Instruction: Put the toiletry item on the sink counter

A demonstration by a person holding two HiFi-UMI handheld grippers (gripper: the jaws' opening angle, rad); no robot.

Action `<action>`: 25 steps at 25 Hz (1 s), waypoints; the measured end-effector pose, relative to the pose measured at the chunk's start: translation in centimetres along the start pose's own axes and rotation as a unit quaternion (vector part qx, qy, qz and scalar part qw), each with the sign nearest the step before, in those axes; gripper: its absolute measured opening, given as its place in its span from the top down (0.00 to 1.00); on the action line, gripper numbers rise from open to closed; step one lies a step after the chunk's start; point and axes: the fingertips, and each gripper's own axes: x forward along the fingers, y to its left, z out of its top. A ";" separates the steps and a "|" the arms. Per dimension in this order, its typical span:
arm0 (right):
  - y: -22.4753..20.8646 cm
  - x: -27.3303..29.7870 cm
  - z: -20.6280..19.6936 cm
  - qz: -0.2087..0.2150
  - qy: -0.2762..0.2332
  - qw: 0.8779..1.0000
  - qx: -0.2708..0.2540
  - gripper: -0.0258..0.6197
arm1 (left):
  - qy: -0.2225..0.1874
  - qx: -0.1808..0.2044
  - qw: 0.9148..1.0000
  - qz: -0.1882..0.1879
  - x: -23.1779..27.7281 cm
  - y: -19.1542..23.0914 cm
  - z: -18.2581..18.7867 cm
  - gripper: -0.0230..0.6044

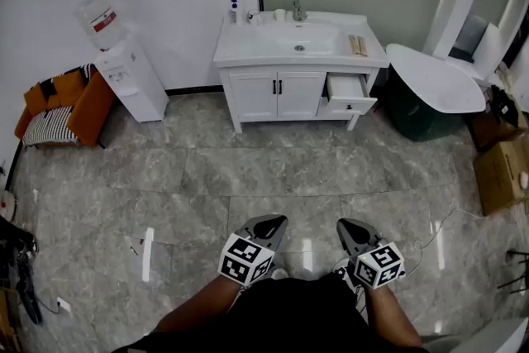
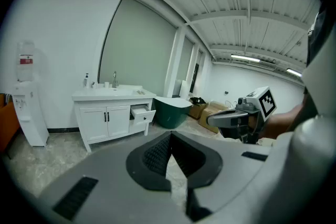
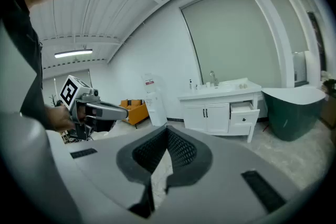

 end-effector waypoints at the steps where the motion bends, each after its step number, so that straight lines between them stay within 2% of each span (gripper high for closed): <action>1: -0.1 0.0 0.1 0.001 0.000 1.000 -0.001 0.96 | -0.001 0.001 1.000 0.000 0.1 0.0 0.1 0.96; 11: 0.0 0.6 0.2 0.005 0.003 1.000 -0.009 0.96 | 0.000 0.002 1.000 -0.003 0.2 0.5 0.0 0.96; 25: -0.8 1.5 0.8 -0.012 0.007 1.000 0.001 0.96 | 0.006 -0.009 1.000 -0.019 2.0 1.5 0.3 0.96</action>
